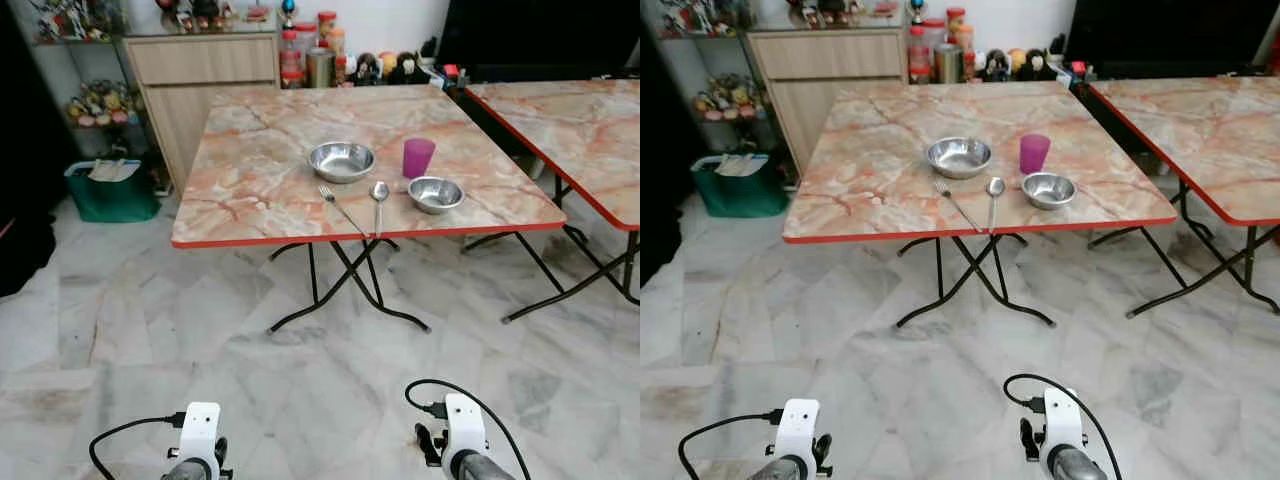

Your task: Setting the table

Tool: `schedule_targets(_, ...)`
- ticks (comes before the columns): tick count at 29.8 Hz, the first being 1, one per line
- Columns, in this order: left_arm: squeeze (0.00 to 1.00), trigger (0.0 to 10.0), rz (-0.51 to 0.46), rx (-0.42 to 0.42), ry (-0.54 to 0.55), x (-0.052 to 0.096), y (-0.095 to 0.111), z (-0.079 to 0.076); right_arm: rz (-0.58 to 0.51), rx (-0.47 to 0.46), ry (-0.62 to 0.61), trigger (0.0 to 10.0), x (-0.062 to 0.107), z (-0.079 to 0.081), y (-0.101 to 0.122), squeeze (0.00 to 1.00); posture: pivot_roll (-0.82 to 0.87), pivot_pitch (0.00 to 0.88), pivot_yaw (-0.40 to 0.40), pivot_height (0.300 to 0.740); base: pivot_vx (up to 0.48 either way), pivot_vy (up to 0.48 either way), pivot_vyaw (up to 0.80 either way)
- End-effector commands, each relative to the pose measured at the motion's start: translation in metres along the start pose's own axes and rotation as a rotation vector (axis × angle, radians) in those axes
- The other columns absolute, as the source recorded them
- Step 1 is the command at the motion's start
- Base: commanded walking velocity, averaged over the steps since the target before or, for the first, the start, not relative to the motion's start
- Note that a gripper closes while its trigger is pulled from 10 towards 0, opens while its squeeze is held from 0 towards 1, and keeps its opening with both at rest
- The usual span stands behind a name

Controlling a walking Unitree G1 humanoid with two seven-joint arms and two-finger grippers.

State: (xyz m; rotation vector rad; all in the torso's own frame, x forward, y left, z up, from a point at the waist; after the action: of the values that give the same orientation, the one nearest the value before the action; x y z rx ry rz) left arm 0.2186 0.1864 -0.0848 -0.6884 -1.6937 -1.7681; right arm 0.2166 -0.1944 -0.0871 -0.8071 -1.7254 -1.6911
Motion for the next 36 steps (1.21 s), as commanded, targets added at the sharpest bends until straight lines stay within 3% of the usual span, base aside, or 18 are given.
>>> schedule_targets(1,0.00,10.0,0.015,0.010,0.009,0.000,-0.001,0.001,-0.005,0.014,-0.008,10.0,0.000,-0.003,0.002,0.00,-0.01,0.000,-0.018,0.740,0.319,0.000,0.00)
schedule_targets(9,0.00,10.0,0.019,0.018,0.007,0.000,-0.003,0.000,-0.015,0.041,-0.017,10.0,0.000,-0.006,0.003,0.00,-0.01,0.000,-0.020,0.740,0.319,0.000,0.47)
schedule_targets(27,0.00,10.0,0.029,0.011,0.007,0.000,-0.003,-0.001,-0.018,0.036,-0.029,10.0,0.000,-0.009,0.007,0.00,-0.01,0.000,-0.025,0.740,0.321,0.000,0.00)
schedule_targets(36,0.00,10.0,0.053,-0.026,0.005,0.001,-0.009,-0.003,-0.123,0.097,0.000,10.0,-0.003,-0.003,0.032,0.00,-0.02,0.000,-0.023,0.740,0.121,0.000,0.00)
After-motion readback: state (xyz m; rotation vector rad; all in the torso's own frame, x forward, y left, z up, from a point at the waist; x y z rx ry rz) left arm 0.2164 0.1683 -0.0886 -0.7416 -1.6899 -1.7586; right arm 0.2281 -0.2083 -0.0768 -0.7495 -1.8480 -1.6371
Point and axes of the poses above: a point about 5 cm out from each wrist's last joint towards the gripper, its own x axis pointing back from the gripper into the wrist, its own y axis along the axis of the wrist's last joint, z = x × y, the point moved 2 cm from there along -x, pointing out of the wrist towards the gripper, and after that the axes turned 2 degrees about x, right-handed, at the moved point
